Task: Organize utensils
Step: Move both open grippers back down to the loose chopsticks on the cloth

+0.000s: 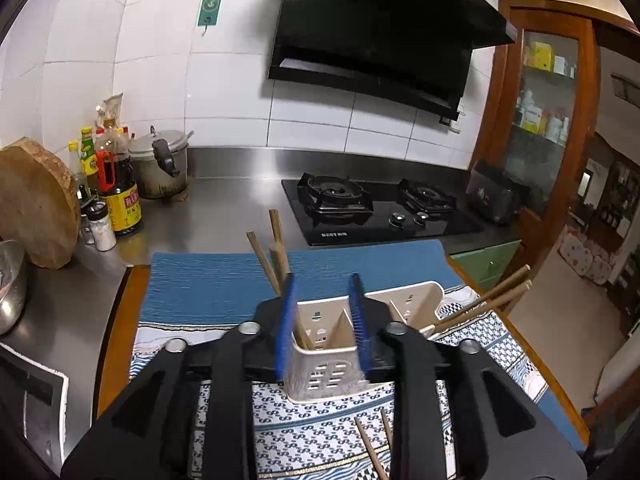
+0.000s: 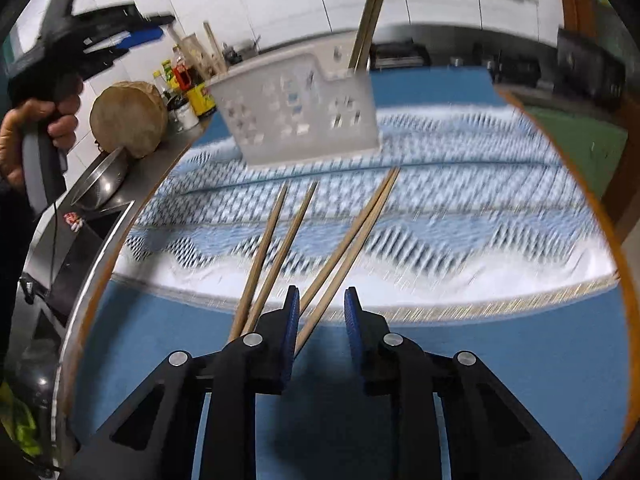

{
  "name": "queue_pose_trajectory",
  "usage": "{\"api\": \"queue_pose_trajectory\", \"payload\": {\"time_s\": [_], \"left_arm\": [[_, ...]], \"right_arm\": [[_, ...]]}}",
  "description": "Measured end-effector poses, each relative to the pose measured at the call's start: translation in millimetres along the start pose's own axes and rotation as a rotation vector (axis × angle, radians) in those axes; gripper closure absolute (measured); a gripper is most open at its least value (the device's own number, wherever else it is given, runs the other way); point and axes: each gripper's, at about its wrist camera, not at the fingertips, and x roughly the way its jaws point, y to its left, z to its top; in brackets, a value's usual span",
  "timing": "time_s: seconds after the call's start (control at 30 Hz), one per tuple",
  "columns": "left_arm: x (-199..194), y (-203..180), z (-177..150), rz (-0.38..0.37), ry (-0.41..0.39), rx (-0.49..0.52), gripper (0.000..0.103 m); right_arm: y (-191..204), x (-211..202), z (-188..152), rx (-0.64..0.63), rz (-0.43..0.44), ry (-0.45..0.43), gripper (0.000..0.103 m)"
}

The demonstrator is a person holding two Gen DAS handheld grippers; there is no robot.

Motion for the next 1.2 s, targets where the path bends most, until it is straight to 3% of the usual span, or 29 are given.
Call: {"api": "queue_pose_trajectory", "payload": {"time_s": [0.13, 0.37, 0.67, 0.93, 1.2], "left_arm": [[-15, -2, -12, -0.006, 0.009, -0.006, 0.071], [-35, -9, -49, 0.019, 0.051, 0.012, 0.059], [-25, -21, -122, -0.008, 0.243, 0.017, 0.054], [-4, -40, -193, -0.067, 0.438, -0.019, 0.054], [13, -57, -224, -0.081, 0.518, -0.031, 0.054]], "right_arm": [[11, 16, -11, 0.01, 0.019, 0.054, 0.086], [18, 33, -24, 0.022, 0.015, 0.117, 0.087], [22, 42, -28, 0.002, -0.018, 0.141, 0.093], [11, 34, -30, -0.03, -0.113, 0.124, 0.097], [-1, 27, -32, 0.002, -0.108, 0.12, 0.096]]}}
